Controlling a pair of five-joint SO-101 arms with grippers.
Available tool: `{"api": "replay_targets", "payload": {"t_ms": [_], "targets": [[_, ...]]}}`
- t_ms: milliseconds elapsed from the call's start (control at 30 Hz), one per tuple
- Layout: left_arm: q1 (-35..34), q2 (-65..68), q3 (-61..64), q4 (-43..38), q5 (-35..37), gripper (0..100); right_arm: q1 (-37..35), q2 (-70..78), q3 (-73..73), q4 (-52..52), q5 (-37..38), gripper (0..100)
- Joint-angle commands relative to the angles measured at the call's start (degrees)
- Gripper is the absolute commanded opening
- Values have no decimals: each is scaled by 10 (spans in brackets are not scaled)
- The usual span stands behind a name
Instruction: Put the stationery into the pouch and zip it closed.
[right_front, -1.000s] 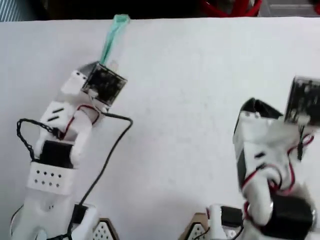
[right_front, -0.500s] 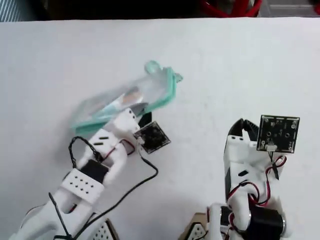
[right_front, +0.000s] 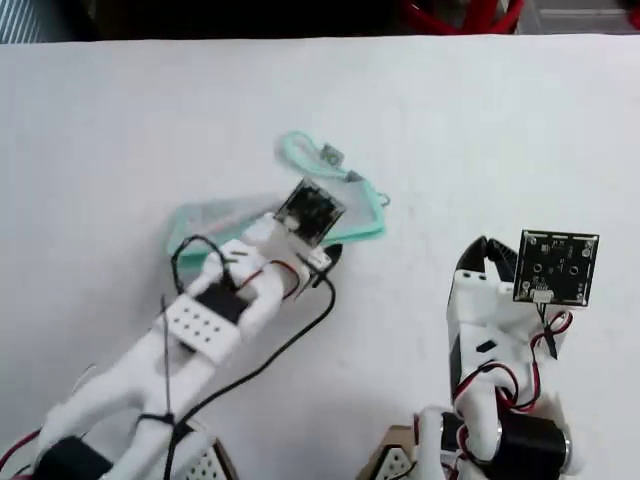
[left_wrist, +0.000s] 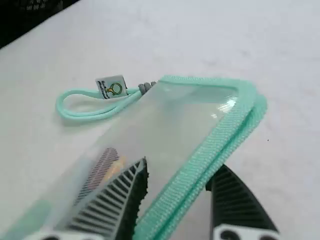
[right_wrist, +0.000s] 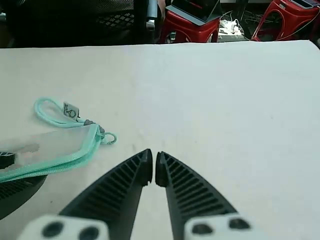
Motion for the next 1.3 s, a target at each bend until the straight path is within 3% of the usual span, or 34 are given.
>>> {"api": "replay_targets", "payload": {"t_ms": [0,200,400,533,700,800,867,1033,1133,1267], "targets": [[10,38,-91,62,17,211,0,-5,-3,-9,8,18],[118,-9,-161,236,13,214,0,-5,-2,-9,34,18],[113,-117,-236,401,-47,228,0,-5,-2,0,63,18],[32,-209,-282,477,-47,225,-4,-4,-2,10,63,18],[-189,-284,-299,565,-50,172,-4,-4,-1,16,64,18],[-328,-260,-251,559,-55,101,-30,-4,13,16,64,18],[-373,-222,-207,528,-59,95,-80,-4,42,9,64,18],[-417,-116,-164,509,-3,94,-178,-7,196,-102,94,18],[-459,-53,-179,484,9,89,-171,-8,257,-158,99,18],[-429,62,-194,415,-2,38,-134,-9,261,-161,95,18]]}}
